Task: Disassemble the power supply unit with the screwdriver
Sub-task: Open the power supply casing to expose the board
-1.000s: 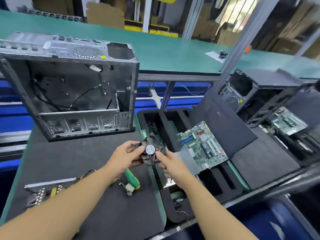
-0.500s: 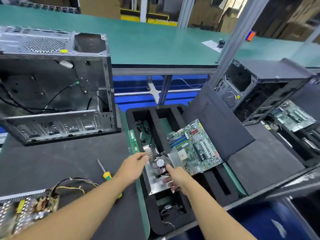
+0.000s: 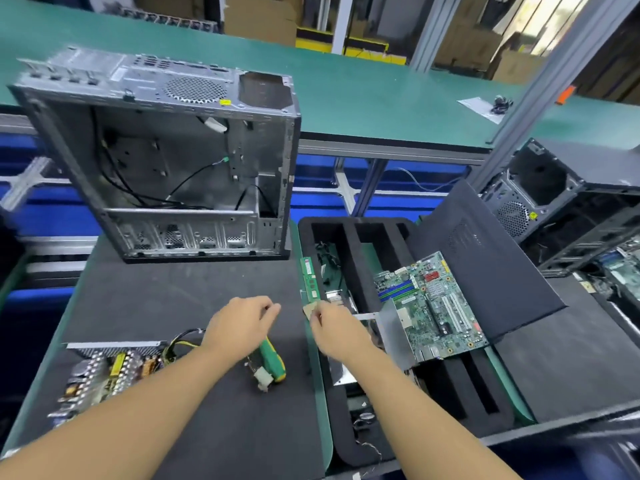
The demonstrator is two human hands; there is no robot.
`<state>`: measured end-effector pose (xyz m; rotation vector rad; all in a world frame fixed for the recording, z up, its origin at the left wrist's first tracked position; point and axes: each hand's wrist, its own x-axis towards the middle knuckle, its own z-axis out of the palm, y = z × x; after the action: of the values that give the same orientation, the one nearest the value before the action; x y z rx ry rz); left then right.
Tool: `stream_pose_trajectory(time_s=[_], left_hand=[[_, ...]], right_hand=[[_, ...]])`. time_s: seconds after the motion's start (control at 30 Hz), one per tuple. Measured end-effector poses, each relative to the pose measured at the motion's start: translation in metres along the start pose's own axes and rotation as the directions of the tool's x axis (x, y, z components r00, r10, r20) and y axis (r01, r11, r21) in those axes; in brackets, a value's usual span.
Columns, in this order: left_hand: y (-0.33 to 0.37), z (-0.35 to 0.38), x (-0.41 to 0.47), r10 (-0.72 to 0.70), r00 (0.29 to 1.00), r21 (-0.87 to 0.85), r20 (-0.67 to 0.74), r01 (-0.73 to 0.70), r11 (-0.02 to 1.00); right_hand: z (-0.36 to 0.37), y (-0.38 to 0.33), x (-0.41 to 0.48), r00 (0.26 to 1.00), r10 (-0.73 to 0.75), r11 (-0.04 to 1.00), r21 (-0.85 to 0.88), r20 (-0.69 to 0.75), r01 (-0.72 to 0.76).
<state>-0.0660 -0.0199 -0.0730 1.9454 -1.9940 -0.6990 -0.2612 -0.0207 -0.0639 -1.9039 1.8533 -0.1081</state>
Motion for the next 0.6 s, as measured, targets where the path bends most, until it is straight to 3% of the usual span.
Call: stream_pose_trajectory(time_s=[0.07, 0.13, 0.2, 0.3, 0.37, 0.5, 0.6], left_hand=[[-0.029, -0.018, -0.006, 0.118, 0.991, 0.17, -0.056, -0.107, 0.98], [-0.065, -0.037, -0.013, 0.202, 0.979, 0.299, 0.029, -0.201, 0.933], [-0.109, -0.056, -0.02, 0.105, 0.987, 0.41, 0.125, -0.147, 0.9], [-0.178, -0.081, -0.04, -0.157, 0.975, 0.514, 0.157, 0.055, 0.856], [-0.215, -0.09, -0.055, -0.224, 0.961, 0.516, 0.163, 0.111, 0.849], [-0.242, -0.087, -0.065, -0.138, 0.981, 0.444, 0.133, 0.066, 0.894], [-0.245, -0.082, -0.072, -0.134, 0.987, 0.372, 0.088, 0.092, 0.924]], right_hand=[[0.019, -0.024, 0.005, 0.991, -0.039, 0.998, 0.063, 0.125, 0.031], [0.043, -0.042, 0.01, 0.977, -0.009, 0.999, 0.044, 0.211, 0.0], [0.068, -0.053, 0.014, 0.964, 0.058, 0.998, -0.047, 0.259, -0.047], [0.096, -0.066, 0.013, 0.944, 0.155, 0.98, -0.163, 0.292, -0.11], [0.109, -0.07, 0.012, 0.946, 0.19, 0.968, -0.212, 0.263, -0.135], [0.116, -0.073, 0.009, 0.942, 0.263, 0.953, -0.208, 0.21, -0.22], [0.116, -0.08, 0.003, 0.958, 0.263, 0.964, -0.079, 0.117, -0.256]])
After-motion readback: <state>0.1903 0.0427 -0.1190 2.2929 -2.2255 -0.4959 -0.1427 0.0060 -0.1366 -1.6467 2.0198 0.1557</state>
